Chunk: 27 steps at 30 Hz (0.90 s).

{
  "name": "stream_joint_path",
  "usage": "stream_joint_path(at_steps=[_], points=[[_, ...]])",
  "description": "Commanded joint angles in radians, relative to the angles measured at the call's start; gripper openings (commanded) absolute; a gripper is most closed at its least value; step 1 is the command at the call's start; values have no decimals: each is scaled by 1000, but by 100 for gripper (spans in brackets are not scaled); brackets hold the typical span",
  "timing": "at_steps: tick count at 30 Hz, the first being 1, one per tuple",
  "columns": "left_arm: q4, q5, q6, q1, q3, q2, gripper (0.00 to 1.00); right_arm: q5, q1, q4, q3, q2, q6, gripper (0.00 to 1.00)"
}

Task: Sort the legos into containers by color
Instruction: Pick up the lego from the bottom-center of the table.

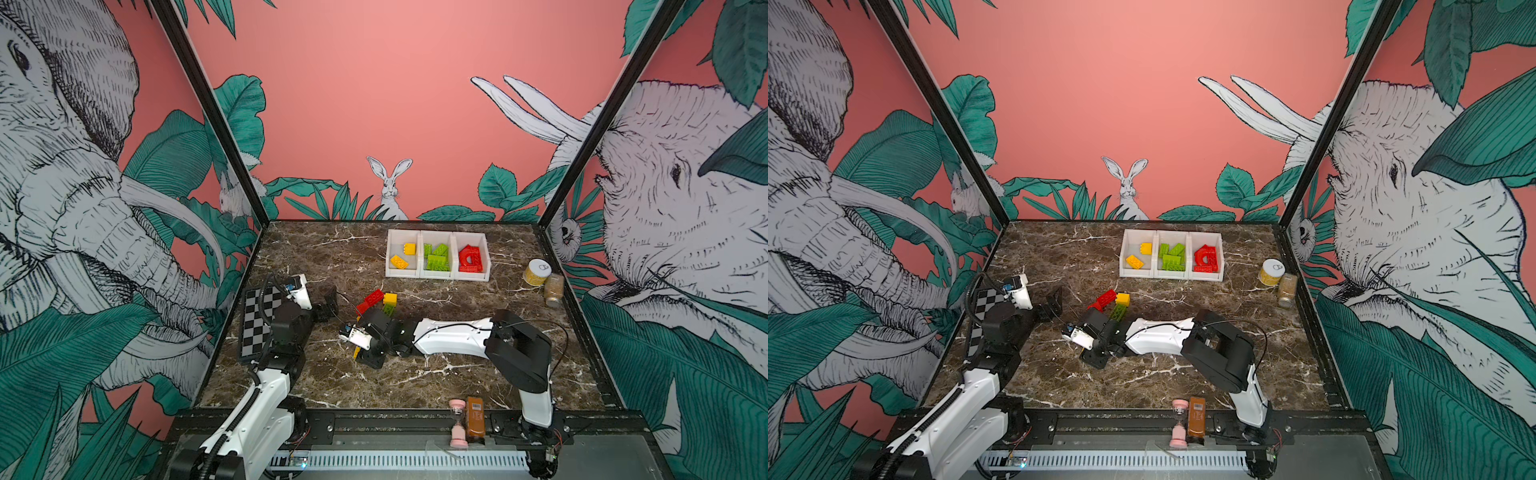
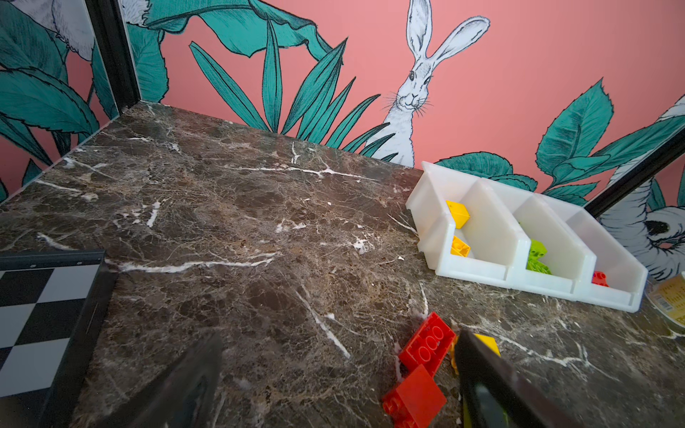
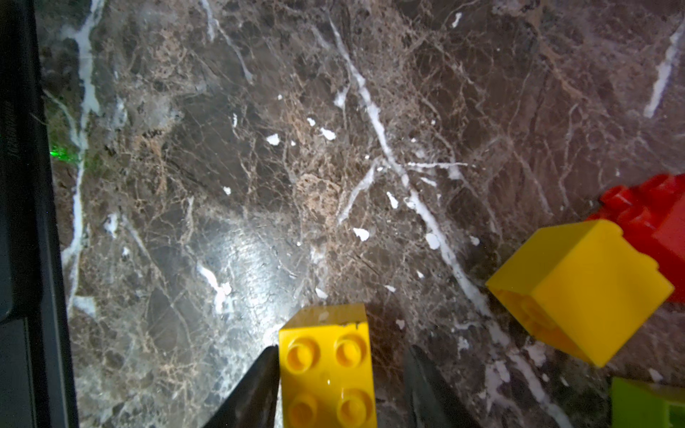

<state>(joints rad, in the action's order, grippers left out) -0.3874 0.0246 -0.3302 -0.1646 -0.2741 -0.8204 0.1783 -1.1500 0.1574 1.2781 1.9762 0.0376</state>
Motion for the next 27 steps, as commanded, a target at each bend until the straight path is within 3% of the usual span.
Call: stream_joint_path(at_steps=[1, 9, 15, 22, 27], points=[[2, -3, -10, 7, -2, 12, 99, -23, -7, 5, 16, 12, 10, 46], [8, -5, 0, 8, -2, 21, 98, -30, 5, -31, -22, -44, -16, 37], [4, 30, 4, 7, -13, 3, 99, -27, 80, -52, -59, -157, -58, 34], [-20, 94, 8, 7, -19, -8, 99, -71, 253, -21, -25, -241, -56, 32], [-27, 135, 11, 6, -35, -37, 99, -51, 416, -10, 80, -182, -50, 32]])
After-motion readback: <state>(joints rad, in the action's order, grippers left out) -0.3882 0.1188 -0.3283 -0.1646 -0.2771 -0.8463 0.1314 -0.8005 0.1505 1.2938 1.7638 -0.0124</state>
